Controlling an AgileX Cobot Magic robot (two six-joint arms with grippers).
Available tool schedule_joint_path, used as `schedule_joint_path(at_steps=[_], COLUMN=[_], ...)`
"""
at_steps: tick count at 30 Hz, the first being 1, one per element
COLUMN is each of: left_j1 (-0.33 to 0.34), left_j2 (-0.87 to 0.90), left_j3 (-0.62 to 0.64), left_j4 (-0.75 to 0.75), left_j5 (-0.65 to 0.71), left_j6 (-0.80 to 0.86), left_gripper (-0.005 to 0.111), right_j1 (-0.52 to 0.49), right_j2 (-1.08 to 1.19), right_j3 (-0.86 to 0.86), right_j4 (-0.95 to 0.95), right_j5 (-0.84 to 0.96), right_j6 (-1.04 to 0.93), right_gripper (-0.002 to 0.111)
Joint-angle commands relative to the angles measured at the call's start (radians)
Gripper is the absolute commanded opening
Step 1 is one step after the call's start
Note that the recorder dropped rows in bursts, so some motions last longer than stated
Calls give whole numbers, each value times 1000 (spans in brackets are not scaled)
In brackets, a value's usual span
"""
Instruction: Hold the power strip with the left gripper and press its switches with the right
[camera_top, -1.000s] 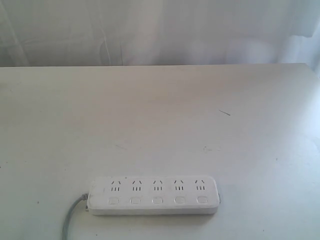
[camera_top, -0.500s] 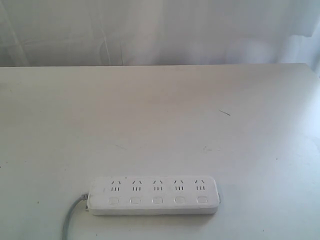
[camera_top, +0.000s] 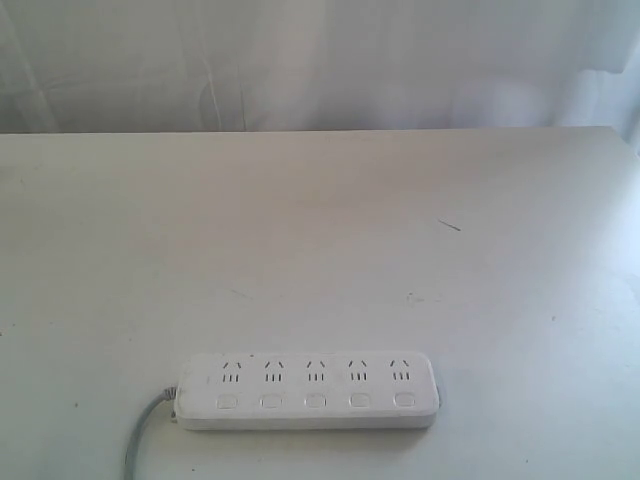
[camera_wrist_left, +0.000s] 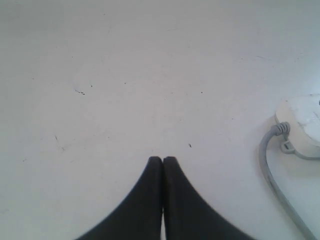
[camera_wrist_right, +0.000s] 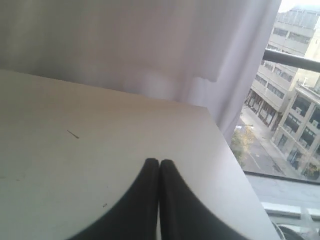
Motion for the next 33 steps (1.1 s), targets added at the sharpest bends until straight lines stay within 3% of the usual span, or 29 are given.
schedule_joint_path(at_steps=[1, 4, 9, 16, 33], left_j1=[2, 2, 2, 2, 2], left_j2=[-4, -4, -4, -4, -4], left_j3=[3, 3, 3, 3, 3], left_j4=[1, 1, 1, 3, 3], left_j5=[3, 3, 3, 3, 3], left_j6=[1, 1, 1, 1, 1], left_gripper=[0, 0, 0, 0, 0], right_j1=[-2, -2, -2, -2, -2], right_j2=[-4, -4, -4, -4, -4], right_j3=[5, 5, 5, 5, 5], right_j4=[190, 379, 539, 565, 587], right_j5=[-163, -212, 31, 160, 158], right_j6=[-243, -391, -432, -454, -454], right_gripper=[0, 0, 0, 0, 0])
